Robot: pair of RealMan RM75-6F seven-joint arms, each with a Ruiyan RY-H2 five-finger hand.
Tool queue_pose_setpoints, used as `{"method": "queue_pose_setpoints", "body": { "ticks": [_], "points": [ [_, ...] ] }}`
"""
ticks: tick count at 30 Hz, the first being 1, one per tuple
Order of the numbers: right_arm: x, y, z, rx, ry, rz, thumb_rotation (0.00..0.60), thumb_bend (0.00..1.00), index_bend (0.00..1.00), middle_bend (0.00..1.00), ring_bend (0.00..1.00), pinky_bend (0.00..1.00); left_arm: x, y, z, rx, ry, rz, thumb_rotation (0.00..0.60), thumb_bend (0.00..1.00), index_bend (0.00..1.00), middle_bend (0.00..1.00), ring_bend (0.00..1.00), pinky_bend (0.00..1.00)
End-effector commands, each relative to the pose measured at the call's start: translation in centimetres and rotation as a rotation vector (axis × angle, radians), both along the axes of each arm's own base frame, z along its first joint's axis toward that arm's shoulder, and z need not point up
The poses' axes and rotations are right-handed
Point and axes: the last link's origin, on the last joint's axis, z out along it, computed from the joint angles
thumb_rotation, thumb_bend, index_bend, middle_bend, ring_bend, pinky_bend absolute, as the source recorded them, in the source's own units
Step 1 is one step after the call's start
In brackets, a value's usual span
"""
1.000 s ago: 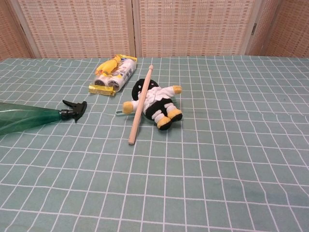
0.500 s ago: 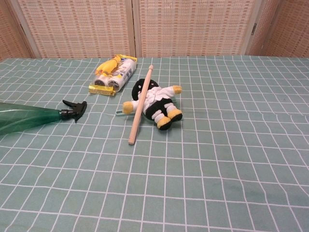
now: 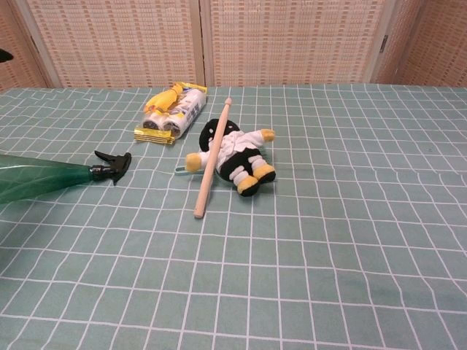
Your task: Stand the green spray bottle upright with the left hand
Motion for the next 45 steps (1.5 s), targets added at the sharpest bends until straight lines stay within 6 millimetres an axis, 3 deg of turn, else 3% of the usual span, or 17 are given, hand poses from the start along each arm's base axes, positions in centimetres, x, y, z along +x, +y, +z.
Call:
{"method": "queue_pose_setpoints", "body": {
  "ticks": [1, 6, 13, 26, 45],
  "points": [
    [-0.2, 0.0, 0.2, 0.014, -0.008, 0.0, 0.6, 0.0, 0.22, 0.17, 0.06, 0.21, 5.6, 5.5, -4.7, 0.028, 0.294, -0.033, 0.6, 0.21, 0.0, 0.02, 0.07, 0.21],
    [-0.3, -0.1, 0.3, 0.032, -0.031, 0.0, 0.6, 0.0, 0.22, 0.19, 0.06, 0.21, 5.6, 8.9, -7.3, 0.043, 0.441, 0.128, 0.6, 0.21, 0.0, 0.06, 0.09, 0.22],
    [-0.2, -0.2, 0.3, 0.04, -0.013, -0.022, 0.6, 0.0, 0.2, 0.2, 0.06, 0.2, 3.3, 11.0, -10.1, 0.047, 0.541, 0.358, 0.6, 0.21, 0.0, 0.12, 0.12, 0.19],
    [-0.3, -0.3, 0.3, 0.052, -0.011, -0.037, 0.6, 0.0, 0.19, 0.21, 0.06, 0.19, 5.3, 10.9, -11.8, 0.08, 0.587, 0.413, 0.6, 0.21, 0.0, 0.16, 0.16, 0.19],
    [-0.2, -0.3, 0.4, 0.057, -0.013, -0.037, 0.6, 0.0, 0.19, 0.21, 0.06, 0.19, 3.3, 10.9, -15.1, -0.001, 0.683, 0.395, 0.6, 0.21, 0.0, 0.16, 0.16, 0.15]
  ]
}}
